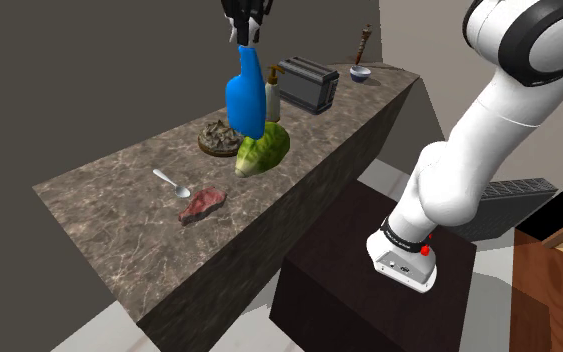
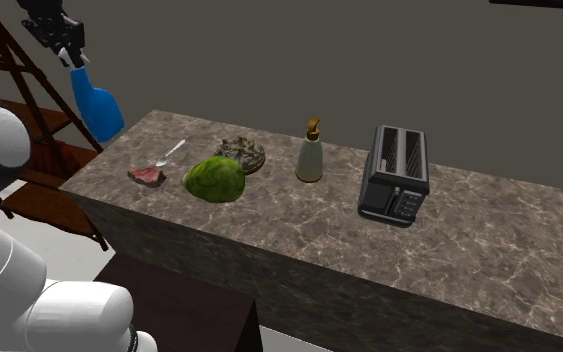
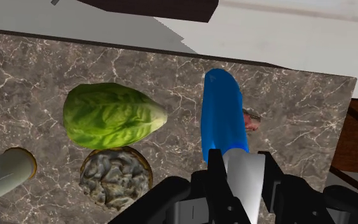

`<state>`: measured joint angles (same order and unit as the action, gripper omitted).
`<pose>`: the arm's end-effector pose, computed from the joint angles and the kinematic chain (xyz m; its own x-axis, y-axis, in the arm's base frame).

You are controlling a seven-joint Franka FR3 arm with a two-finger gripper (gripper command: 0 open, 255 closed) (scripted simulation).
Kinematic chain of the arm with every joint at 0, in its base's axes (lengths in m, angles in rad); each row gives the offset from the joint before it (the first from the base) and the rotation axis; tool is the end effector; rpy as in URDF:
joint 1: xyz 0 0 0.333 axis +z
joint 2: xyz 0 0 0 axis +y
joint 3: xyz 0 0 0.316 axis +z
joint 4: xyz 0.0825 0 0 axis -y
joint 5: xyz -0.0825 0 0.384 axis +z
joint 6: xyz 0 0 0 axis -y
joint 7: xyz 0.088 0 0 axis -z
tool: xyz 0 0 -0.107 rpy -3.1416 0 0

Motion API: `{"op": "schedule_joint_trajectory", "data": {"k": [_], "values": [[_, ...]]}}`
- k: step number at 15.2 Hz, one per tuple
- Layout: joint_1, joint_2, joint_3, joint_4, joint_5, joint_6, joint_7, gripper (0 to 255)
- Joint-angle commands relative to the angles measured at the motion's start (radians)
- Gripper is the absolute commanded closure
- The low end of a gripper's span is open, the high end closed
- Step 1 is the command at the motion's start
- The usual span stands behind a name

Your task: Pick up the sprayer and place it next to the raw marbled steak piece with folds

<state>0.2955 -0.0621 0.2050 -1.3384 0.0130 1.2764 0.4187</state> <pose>0.4309 0.2432 0.7362 0.9964 0.0851 -0.0010 0.0851 -0.9964 0.0007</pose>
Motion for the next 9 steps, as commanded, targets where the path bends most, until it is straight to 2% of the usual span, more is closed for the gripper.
{"op": "schedule_joint_trajectory", "data": {"k": [1,2,9], "values": [[0.025,0.048,0.03,0.062,-0.009,-0.015,0.055,255],[0.039,0.074,0.046,0.095,-0.016,-0.022,0.082,255],[0.033,0.006,0.037,-0.092,0.001,0.098,0.07,255]]}}
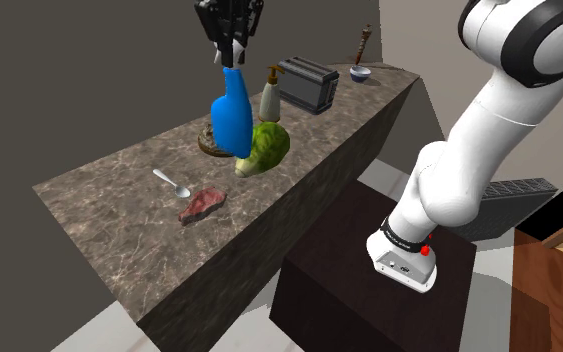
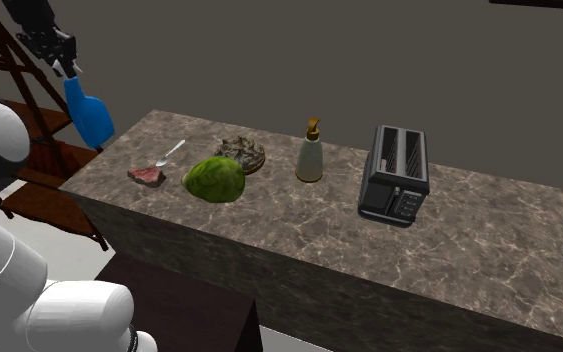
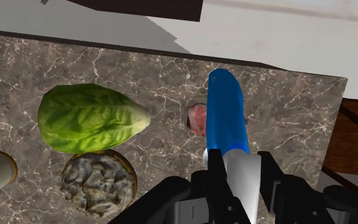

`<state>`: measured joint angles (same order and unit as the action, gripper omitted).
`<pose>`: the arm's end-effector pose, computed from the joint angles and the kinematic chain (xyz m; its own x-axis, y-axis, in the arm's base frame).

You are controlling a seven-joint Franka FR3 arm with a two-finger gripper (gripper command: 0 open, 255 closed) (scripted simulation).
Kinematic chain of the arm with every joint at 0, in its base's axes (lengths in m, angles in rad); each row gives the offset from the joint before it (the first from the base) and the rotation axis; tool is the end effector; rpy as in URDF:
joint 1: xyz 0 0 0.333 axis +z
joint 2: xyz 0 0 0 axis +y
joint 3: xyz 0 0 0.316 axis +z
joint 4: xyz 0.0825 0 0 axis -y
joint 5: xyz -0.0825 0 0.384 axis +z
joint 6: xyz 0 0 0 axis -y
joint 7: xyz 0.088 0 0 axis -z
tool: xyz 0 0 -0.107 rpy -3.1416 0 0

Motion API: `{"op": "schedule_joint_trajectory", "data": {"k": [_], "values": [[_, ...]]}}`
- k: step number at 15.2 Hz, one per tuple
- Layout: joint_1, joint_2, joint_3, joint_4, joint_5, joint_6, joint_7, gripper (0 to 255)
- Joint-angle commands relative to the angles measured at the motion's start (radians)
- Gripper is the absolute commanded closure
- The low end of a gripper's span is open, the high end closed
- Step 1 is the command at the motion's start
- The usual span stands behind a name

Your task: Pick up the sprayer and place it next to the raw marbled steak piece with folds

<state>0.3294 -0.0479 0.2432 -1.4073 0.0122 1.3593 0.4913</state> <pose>0.4289 0.2832 0.7061 0.9965 0.0835 -0.0015 0.0835 -0.9965 0.0004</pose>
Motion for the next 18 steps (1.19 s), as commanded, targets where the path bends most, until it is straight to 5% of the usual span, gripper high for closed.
{"op": "schedule_joint_trajectory", "data": {"k": [1,18], "values": [[-0.002,-0.016,-0.003,-0.046,0.004,0.031,-0.004,255],[-0.004,-0.098,-0.009,-0.374,0.022,0.279,-0.02,255]]}}
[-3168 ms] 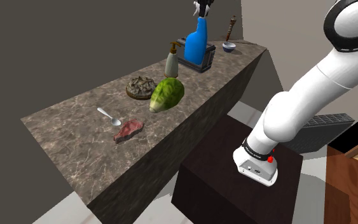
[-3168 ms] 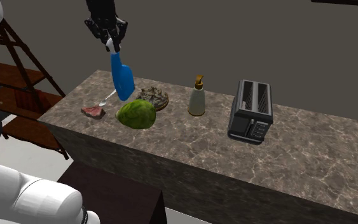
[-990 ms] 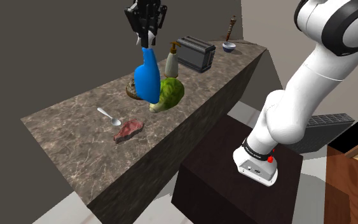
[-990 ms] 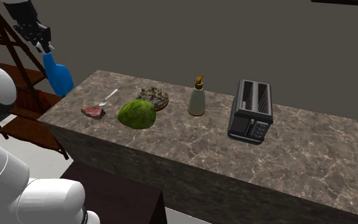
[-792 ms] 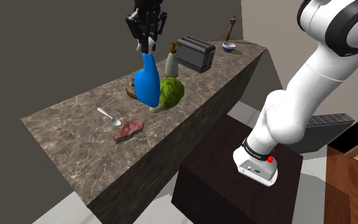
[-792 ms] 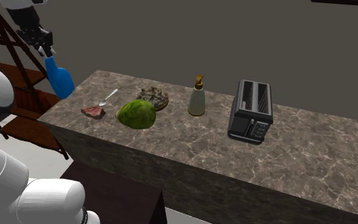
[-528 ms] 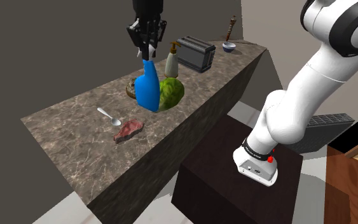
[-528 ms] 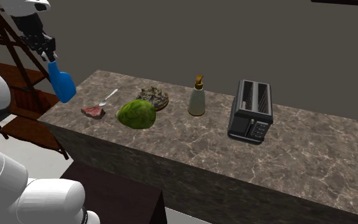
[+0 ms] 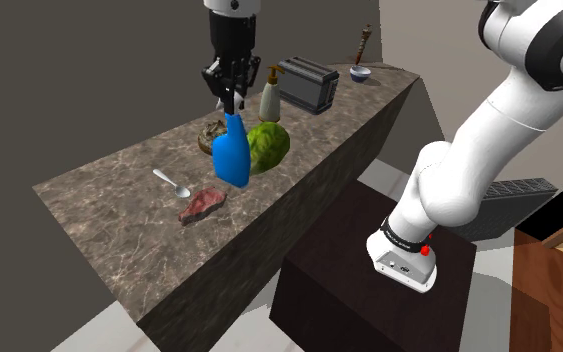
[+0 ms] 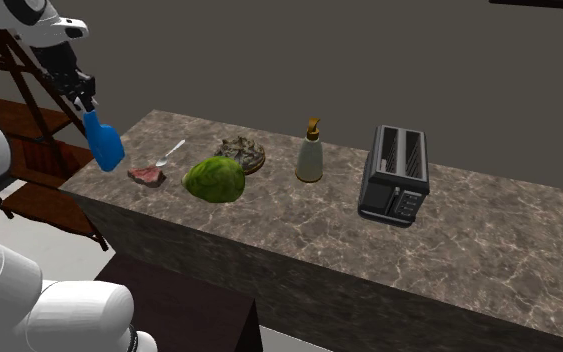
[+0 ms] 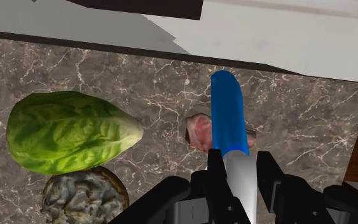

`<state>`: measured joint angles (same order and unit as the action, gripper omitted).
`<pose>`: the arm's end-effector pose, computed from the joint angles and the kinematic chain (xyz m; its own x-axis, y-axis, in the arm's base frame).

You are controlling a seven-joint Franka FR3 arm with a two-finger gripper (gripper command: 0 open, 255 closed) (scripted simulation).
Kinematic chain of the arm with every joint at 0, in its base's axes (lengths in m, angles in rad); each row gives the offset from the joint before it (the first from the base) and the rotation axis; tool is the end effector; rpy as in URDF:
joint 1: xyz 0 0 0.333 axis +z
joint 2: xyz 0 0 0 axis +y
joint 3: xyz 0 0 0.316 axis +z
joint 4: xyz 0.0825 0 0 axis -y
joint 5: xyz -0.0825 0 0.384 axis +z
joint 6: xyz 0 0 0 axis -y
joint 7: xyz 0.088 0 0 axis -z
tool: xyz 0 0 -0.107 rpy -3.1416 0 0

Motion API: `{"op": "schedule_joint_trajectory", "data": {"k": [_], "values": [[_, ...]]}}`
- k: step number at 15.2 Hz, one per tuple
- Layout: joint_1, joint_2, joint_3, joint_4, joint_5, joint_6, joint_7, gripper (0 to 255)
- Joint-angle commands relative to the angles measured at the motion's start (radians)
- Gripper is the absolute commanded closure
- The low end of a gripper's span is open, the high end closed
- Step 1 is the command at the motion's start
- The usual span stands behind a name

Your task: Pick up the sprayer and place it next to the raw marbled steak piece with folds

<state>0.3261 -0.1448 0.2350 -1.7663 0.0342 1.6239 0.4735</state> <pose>0.4282 0.2829 0.6115 0.9965 0.0833 -0.0016 0.0833 -0.9965 0.0002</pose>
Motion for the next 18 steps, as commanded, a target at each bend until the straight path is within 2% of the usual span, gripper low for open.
{"op": "schedule_joint_trajectory", "data": {"k": [1,18], "values": [[0.0,-0.004,-0.001,-0.031,0.001,0.028,-0.002,255],[0.003,-0.008,0.003,-0.264,0.004,0.257,-0.004,255]]}}
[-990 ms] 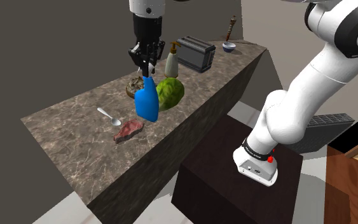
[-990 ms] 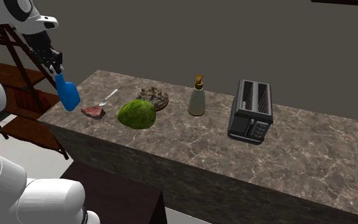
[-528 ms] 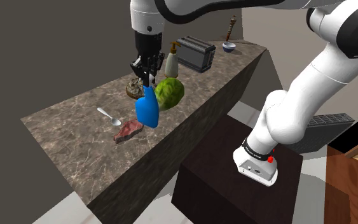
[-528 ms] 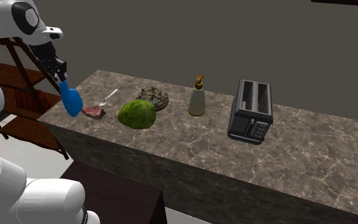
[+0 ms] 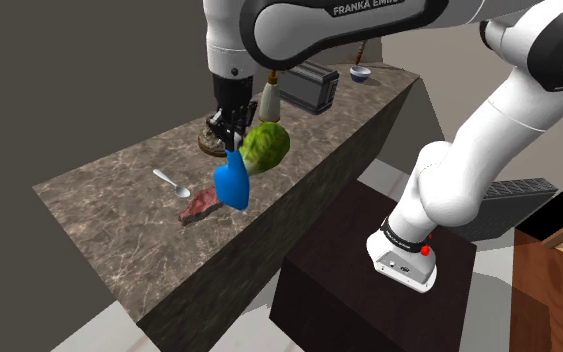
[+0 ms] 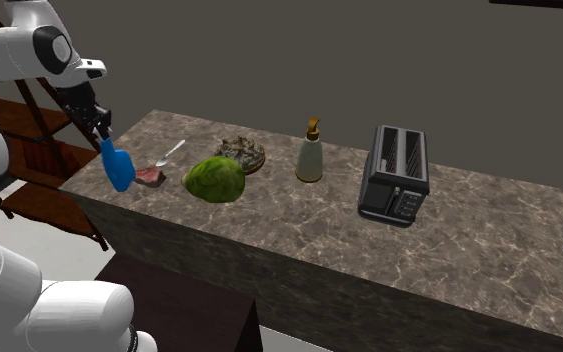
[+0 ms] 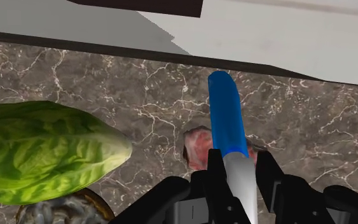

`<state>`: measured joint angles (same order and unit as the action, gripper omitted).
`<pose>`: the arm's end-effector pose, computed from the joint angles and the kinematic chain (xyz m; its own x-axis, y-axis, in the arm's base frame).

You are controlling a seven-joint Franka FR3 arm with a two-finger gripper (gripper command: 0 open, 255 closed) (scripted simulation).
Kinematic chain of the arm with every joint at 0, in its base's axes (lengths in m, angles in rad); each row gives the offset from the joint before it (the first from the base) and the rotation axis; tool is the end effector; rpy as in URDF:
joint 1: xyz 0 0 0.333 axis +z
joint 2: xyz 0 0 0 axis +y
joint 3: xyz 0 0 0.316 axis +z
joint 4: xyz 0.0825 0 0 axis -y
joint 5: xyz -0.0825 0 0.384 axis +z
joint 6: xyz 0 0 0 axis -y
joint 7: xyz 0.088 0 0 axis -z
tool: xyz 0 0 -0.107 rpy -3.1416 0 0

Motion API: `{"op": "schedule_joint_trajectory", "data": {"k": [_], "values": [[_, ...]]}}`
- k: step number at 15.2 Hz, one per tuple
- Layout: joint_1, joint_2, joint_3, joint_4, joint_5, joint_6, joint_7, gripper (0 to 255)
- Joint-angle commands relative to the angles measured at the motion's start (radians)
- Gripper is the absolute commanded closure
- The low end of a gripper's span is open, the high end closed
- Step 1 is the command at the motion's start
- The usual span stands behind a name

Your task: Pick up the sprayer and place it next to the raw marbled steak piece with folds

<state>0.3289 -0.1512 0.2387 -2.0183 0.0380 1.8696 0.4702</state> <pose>0.4294 0.2833 0.5155 0.9965 0.0834 -0.0017 0.0834 -0.9965 0.0001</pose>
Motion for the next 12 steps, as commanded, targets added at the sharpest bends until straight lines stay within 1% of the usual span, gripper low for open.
{"op": "schedule_joint_trajectory", "data": {"k": [1,12], "values": [[0.0,0.0,0.0,-0.024,0.0,0.025,-0.001,255],[0.001,0.034,0.005,-0.138,-0.006,0.172,0.004,255]]}}
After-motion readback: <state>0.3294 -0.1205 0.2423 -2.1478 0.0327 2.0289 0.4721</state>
